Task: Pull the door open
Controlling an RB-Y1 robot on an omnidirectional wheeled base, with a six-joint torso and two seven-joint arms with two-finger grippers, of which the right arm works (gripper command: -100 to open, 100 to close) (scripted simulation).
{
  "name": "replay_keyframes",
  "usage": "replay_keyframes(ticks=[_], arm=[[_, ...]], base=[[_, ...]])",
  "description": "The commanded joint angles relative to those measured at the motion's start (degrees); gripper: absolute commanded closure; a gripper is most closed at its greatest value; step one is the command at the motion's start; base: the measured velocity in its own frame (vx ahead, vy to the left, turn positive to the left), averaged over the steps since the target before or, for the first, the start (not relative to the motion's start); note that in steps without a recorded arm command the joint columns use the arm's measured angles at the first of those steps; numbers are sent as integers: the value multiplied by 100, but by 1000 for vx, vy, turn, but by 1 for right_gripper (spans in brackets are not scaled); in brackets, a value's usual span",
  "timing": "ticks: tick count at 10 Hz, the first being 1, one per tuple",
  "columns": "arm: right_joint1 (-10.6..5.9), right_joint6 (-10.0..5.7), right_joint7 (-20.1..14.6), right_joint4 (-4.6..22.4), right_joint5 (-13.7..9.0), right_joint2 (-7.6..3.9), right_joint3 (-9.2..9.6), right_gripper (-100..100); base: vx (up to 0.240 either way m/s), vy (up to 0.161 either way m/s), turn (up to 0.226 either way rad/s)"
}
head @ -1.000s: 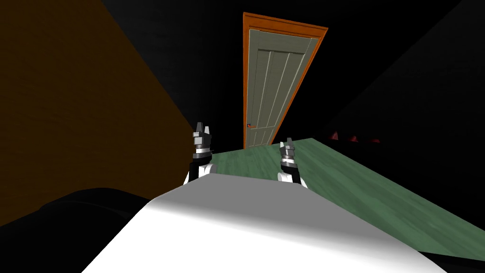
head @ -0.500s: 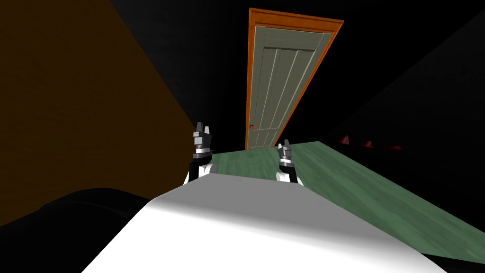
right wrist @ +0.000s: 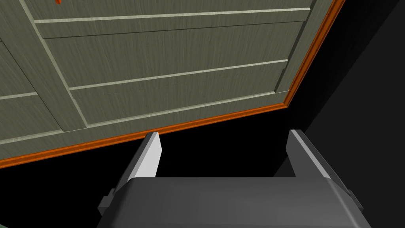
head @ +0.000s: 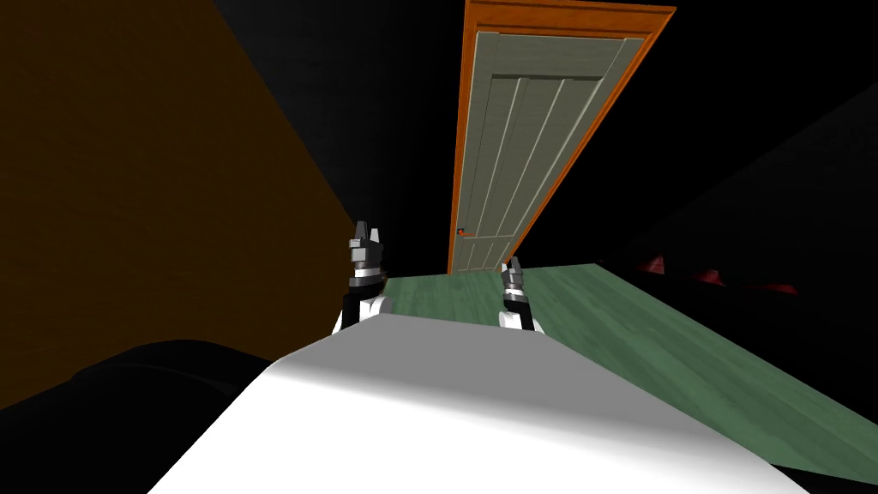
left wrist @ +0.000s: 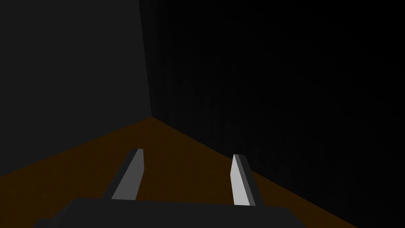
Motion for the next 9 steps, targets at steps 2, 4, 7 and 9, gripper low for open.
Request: replay_keyframes(ticks=[2,4,7,9], arm=[[-171,-76,-4,444,-36,-26,-32,-100],[-244,-116,-7,647,-50,-37,-47,-100],[-464,-236,-19,1200,-95,-71,-92,-100],[-538,-276,-23,1400,-109,-82,-107,-100]], base=[[102,-13,123],[56,-3,65],[83,-15,137],[86,-27,88]])
